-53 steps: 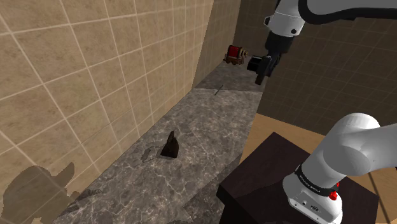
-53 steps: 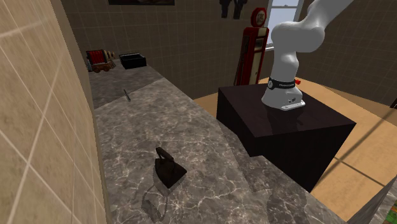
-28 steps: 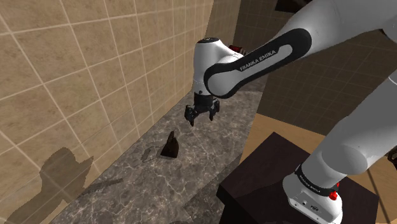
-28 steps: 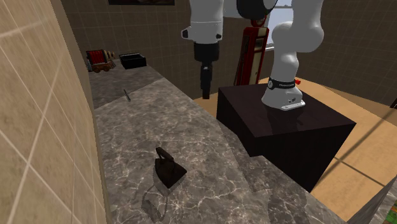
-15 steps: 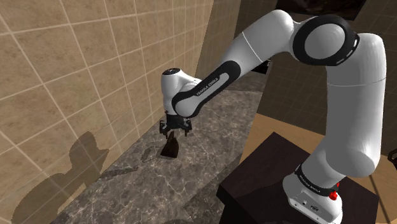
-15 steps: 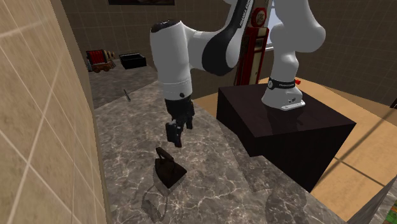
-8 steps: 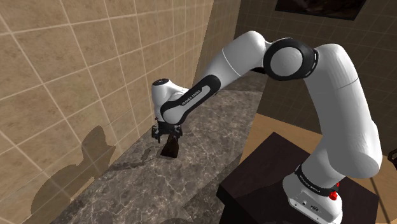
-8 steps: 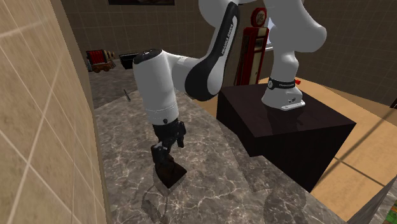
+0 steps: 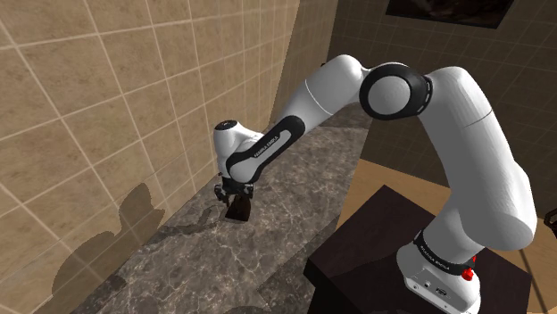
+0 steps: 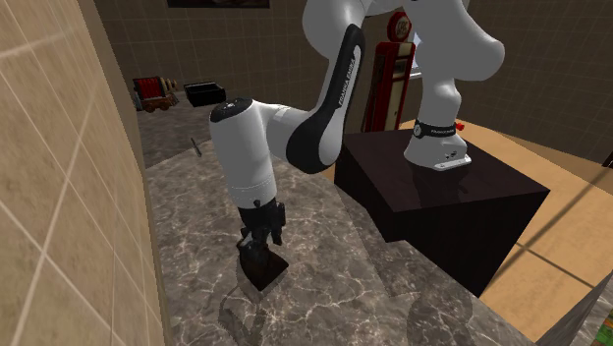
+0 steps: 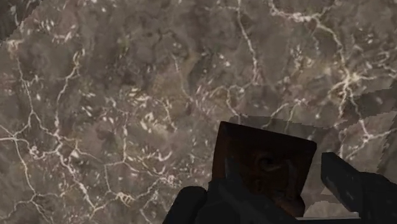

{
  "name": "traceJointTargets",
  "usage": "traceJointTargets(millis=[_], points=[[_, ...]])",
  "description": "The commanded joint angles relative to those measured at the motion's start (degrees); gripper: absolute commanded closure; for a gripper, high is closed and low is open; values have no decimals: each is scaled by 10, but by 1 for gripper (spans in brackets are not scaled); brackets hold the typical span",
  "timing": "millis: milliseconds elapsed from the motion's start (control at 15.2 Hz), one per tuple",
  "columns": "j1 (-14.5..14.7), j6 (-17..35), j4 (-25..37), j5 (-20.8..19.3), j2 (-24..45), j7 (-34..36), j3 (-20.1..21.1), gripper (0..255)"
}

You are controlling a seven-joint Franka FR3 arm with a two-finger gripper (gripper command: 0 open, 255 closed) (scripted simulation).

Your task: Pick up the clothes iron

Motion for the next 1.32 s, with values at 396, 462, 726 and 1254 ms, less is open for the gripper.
traceJointTargets(millis=[396, 462, 726, 1254], points=[[1, 1, 0, 0, 1, 1, 0, 255], [1, 1, 1, 0, 1, 1, 0, 255], [-4, -11, -5, 4, -16, -2, 4, 255], [-13, -47, -15, 17, -63, -7, 17, 255]])
